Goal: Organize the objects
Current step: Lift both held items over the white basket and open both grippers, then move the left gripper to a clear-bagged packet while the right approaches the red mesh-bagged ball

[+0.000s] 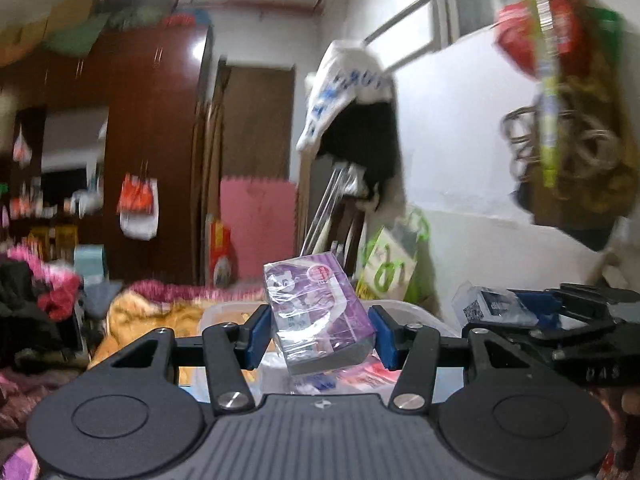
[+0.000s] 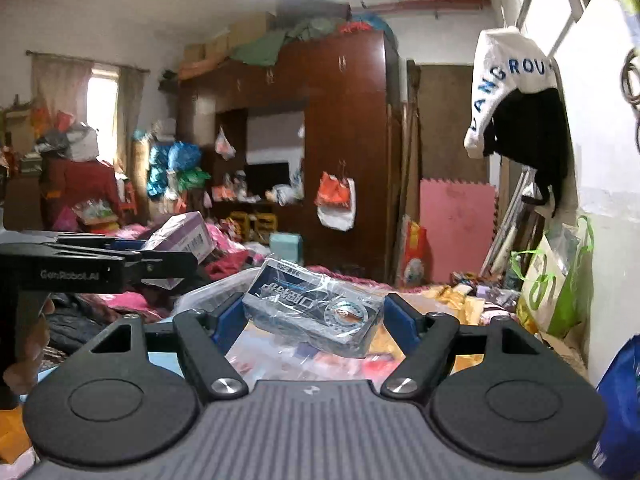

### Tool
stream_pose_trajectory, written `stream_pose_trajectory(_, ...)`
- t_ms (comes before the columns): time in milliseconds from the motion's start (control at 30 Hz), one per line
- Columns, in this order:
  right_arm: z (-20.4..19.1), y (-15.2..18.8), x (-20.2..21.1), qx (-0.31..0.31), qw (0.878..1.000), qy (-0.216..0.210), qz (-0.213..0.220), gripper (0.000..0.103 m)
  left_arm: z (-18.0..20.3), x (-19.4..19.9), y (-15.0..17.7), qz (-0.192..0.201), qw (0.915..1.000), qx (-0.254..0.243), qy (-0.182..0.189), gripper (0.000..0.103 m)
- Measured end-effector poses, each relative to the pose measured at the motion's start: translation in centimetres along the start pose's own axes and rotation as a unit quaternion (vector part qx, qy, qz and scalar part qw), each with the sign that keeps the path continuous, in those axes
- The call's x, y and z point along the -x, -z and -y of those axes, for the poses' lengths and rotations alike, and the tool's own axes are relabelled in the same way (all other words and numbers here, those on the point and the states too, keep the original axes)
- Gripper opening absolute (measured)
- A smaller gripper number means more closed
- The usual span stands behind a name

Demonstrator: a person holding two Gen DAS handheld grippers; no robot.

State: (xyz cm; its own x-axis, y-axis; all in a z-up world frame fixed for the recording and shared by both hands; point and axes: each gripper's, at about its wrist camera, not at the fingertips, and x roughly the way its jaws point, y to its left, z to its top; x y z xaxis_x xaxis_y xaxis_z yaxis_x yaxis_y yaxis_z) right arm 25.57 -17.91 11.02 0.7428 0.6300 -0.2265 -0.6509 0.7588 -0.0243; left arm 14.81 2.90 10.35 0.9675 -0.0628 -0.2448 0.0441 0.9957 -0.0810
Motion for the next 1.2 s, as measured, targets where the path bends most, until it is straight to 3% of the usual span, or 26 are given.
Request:
stream_pose_trajectory(167,1.3,-0.1,-4.7,-0.020,0.999,-0.003,-0.050,0.078,-0.7,-6.4,-1.0,-0.080,0.9964,0.021,-0.017,0.057)
stream_pose_trajectory(267,0.8,0.6,-5.9,-0.005,0.997,0.022,-0.074,0.092,-0.6,-7.6,-0.2,-0.092,0.9948,0.010,-0.043,0.079)
stream_pose_trajectory(333,0.5,1.0,-5.1,-0.001,0.998,0.022,-0.067,0.099,-0.7,-7.8,0.3,-0.102,0.9933,0.005,-0.054,0.081)
stream_pose_trajectory(533,1.0,2.1,0.4,-0.041,0.999,-0.005,-0.032,0.103,-1.5,-2.9,1.7,-0.061,0.9978,0.024,-0.012,0.081)
stream_pose_trajectory(633,1.9,5.7,4.1,-0.054,0.998,-0.012,-0.004,0.103,-2.5,0.2,4.4,-0.054,0.9979,0.034,0.008,0.086)
stream_pose_trajectory(733,4.2,8.5,3.2,-0.105,0.993,-0.003,-0.044,0.103,-4.4,2.4,8.3,-0.053,0.9959,0.069,0.025,0.086)
stream_pose_trajectory(800,4.7,10.3,1.5,-0.100,0.991,0.017,-0.084,0.099,-5.8,3.3,10.3,-0.047,0.9936,0.098,0.030,0.086)
stream_pose_trajectory(933,5.8,12.0,-1.1,-0.122,0.983,0.016,-0.134,0.071,-6.8,3.4,11.9,-0.052,0.9930,0.105,0.012,0.086)
stream_pose_trajectory(1033,5.6,12.4,-2.2,-0.122,0.980,0.018,-0.154,0.059,-6.9,2.3,11.7,-0.070,0.9917,0.108,0.004,0.086)
stream_pose_trajectory(1200,4.9,13.9,-1.8,-0.104,0.981,0.030,-0.164,0.054,-5.8,-0.2,11.4,-0.098,0.9898,0.102,0.016,0.086)
